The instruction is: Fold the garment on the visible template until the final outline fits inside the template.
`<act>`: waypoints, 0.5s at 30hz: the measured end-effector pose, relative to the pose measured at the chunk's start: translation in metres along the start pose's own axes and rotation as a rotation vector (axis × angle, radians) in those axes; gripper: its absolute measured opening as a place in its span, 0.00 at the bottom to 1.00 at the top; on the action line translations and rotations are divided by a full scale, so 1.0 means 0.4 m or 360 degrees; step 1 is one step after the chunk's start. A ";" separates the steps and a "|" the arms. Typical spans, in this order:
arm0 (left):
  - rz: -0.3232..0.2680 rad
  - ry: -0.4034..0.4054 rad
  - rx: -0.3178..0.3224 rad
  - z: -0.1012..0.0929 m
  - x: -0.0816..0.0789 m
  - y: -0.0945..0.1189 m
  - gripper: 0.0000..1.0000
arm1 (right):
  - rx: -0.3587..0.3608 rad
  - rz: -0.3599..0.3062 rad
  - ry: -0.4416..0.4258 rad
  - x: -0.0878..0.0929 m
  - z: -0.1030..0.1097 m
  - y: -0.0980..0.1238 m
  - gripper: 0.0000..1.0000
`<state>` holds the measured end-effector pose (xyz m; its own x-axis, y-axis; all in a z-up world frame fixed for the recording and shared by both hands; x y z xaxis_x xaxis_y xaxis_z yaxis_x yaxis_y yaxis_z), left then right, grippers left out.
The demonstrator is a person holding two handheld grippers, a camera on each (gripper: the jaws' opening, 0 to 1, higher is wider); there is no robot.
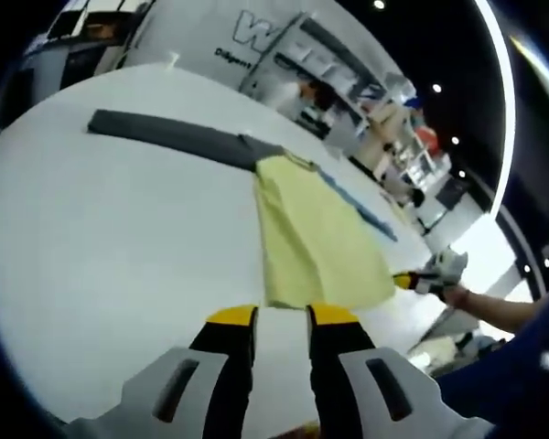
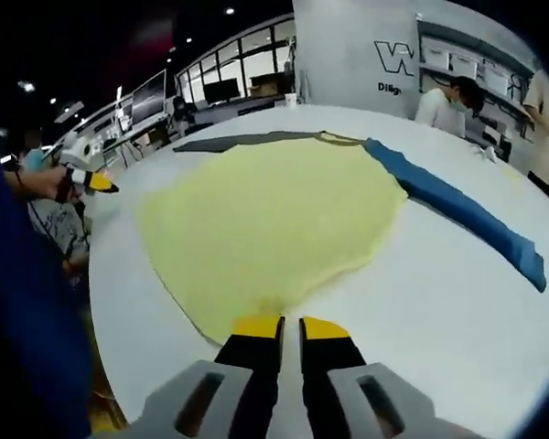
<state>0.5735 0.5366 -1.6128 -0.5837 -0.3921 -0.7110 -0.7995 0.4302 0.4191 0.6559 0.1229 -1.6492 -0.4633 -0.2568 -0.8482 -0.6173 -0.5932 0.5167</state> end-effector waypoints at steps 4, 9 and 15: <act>0.0003 0.0002 -0.0001 0.004 0.002 0.001 0.20 | -0.0024 0.0043 0.0045 0.001 0.004 -0.015 0.02; 0.0001 0.0009 0.0004 -0.002 0.006 0.003 0.20 | -0.0058 0.0059 0.0082 0.003 0.015 -0.018 0.00; -0.0002 0.0022 -0.0001 -0.005 0.012 0.007 0.20 | -0.0084 0.0071 0.0129 0.001 0.026 -0.019 0.00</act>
<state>0.5681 0.5342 -1.6139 -0.5845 -0.4036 -0.7038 -0.8003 0.4293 0.4185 0.6537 0.1352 -1.6522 -0.4353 -0.3437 -0.8321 -0.5617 -0.6186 0.5493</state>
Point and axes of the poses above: the point that each gripper's makers call its tool centre point, and the gripper's own axes: y roughly backward along the fingers, z roughly to its left, x roughly out of its underside, the point moved 4 cm from there along y, roughly backward along the fingers, and after that the axes turned 10 degrees about -z, right-handed, at the moved point
